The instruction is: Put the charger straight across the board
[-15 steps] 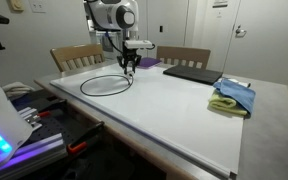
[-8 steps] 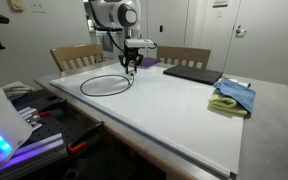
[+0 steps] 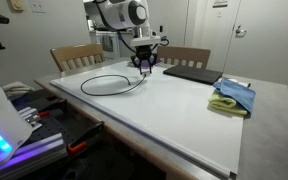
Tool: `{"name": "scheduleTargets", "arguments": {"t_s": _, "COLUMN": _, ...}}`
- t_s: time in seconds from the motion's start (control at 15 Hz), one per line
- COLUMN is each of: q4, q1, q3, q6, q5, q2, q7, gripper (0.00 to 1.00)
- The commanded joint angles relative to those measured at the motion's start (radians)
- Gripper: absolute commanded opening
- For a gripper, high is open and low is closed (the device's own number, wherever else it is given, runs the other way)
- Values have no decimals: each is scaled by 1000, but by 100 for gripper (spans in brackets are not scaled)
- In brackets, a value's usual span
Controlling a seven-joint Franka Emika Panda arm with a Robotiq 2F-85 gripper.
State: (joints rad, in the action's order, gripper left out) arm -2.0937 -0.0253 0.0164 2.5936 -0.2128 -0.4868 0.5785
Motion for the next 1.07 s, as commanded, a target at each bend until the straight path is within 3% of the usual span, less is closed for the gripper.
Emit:
{"name": "scheduleTargets", "arguments": {"t_s": 0.0, "q4": 3, "q1": 34, "q3": -26, "q6": -6, "q5": -24, "q2": 0, "q7": -28, "gripper": 51}}
{"name": "scheduleTargets", "arguments": {"t_s": 0.07, "q4": 3, "q1": 35, "q3": -26, "q6": -6, "q5": -24, "q2": 0, "q7": -35, "gripper": 51}}
{"name": "scheduleTargets", "arguments": {"t_s": 0.13, "q4": -1, "q1": 24, "q3": -13, "q6": -5, "q5": -37, "q2": 2, "q7": -62, "gripper": 26}}
{"name": "scheduleTargets", "arguments": {"t_s": 1.0, "q4": -88, "q1": 1, "q3": 246, "q6": 57, "q5": -175, "q2": 16, "q7": -693, "gripper": 26}}
